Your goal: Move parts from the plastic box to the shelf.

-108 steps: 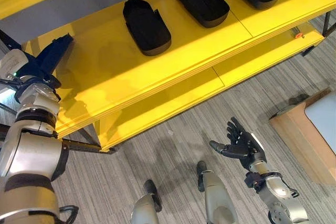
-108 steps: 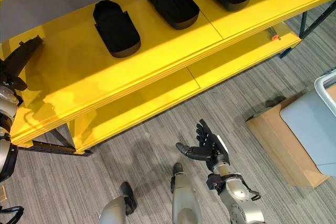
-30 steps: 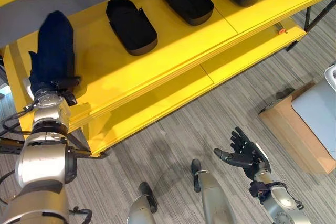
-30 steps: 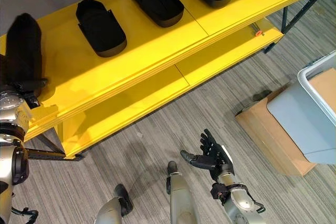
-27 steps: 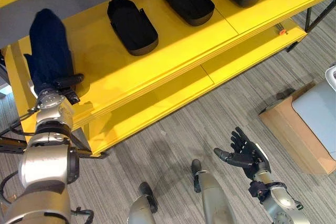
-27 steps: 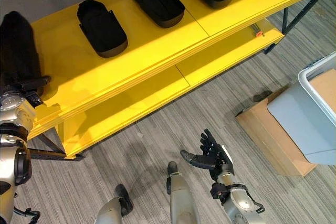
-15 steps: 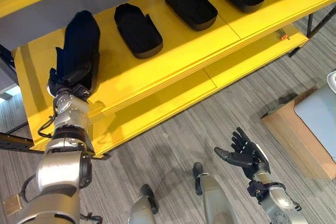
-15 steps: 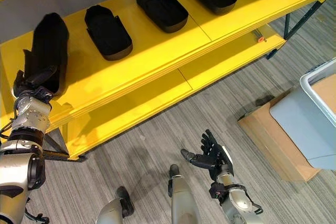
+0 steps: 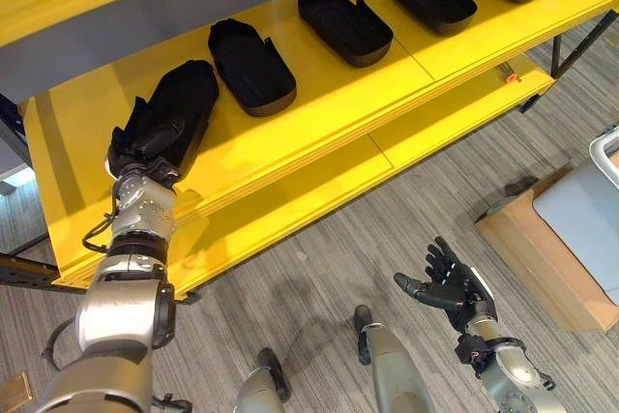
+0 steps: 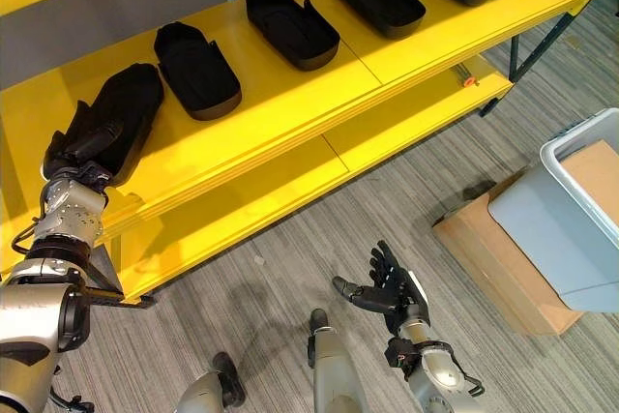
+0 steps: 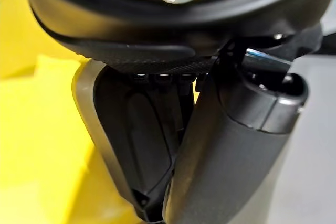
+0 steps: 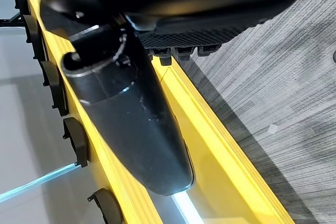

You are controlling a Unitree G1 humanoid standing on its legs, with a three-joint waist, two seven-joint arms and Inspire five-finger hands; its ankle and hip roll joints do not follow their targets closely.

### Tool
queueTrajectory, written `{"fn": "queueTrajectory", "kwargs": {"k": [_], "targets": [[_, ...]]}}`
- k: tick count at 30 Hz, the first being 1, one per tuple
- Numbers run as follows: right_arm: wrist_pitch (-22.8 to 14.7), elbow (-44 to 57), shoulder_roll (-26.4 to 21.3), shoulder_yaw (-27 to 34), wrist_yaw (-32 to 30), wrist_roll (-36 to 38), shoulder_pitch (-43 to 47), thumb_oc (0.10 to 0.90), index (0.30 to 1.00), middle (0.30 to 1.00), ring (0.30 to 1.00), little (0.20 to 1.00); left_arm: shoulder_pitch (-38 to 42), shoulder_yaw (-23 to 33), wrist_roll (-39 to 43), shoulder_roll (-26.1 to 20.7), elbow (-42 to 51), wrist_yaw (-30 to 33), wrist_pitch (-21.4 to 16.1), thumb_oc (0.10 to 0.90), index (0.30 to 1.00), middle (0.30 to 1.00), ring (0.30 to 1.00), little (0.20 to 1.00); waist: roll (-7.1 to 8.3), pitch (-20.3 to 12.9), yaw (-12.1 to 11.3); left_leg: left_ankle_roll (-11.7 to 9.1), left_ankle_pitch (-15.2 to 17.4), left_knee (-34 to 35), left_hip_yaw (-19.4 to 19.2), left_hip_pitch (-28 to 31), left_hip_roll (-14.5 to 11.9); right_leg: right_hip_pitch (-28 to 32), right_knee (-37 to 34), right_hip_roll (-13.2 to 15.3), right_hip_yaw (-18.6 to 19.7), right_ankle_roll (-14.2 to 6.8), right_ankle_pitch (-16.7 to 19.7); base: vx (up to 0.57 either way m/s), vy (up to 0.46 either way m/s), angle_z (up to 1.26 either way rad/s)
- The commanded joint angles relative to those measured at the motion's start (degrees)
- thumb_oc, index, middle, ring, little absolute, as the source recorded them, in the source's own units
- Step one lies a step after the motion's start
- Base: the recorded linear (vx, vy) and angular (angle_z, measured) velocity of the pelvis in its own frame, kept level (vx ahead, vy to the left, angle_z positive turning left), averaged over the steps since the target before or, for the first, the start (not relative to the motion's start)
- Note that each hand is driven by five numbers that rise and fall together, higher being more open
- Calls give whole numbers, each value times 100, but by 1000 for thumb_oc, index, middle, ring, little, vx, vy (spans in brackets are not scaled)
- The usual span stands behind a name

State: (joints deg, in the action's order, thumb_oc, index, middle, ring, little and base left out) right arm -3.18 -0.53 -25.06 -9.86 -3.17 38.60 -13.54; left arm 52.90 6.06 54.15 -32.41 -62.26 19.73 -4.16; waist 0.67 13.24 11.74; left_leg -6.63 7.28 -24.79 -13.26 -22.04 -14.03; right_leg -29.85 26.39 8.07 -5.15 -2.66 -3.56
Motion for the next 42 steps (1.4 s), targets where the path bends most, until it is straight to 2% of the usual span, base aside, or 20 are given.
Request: {"fn": "queueTrajectory", "kwargs": {"k": [1, 12, 26, 37, 42], "targets": [[-384, 479, -80, 204, 14, 158, 108, 900, 1000, 1000, 1000, 1000, -183, 209, 319, 165, 76, 154, -140, 900, 1000, 1000, 1000, 1000, 26, -55, 33, -101, 56, -33, 286, -61, -283, 239, -140, 291, 325, -532, -465, 0, 0, 0], [-387, 502, -168, 143, -7, 146, 140, 900, 1000, 1000, 1000, 1000, -285, 258, 254, 19, 336, 354, -289, 900, 1000, 1000, 1000, 1000, 48, -9, -47, -81, 81, -81, 317, -24, -246, 351, -100, 330, 279, -525, -513, 6, 3, 0], [-366, 533, -246, 53, 26, 32, 232, 900, 1000, 1000, 1000, 1000, -406, 507, 764, -288, 1002, 601, -753, 900, 1000, 1000, 1000, 1000, 23, 26, -197, -68, 111, -79, 425, 122, -196, 630, -94, 408, 168, -543, -568, 23, 19, 5], [-371, 656, -290, 53, 46, -57, 256, 900, 1000, 1000, 1000, 1000, -915, 895, 1050, -176, 1619, 803, -1114, 900, 1000, 1000, 1000, 1000, 62, 49, -285, -45, 132, -90, 481, 192, -181, 756, -109, 419, 130, -539, -582, 7, 13, 4], [-380, 665, -314, 73, 18, -77, 251, 900, 1000, 1000, 1000, 1000, -996, 967, 1075, -153, 1608, 812, -1124, 900, 1000, 1000, 1000, 1000, 79, 41, -295, -46, 128, -71, 486, 203, -171, 769, -114, 422, 132, -538, -585, 0, 0, 0]]}}
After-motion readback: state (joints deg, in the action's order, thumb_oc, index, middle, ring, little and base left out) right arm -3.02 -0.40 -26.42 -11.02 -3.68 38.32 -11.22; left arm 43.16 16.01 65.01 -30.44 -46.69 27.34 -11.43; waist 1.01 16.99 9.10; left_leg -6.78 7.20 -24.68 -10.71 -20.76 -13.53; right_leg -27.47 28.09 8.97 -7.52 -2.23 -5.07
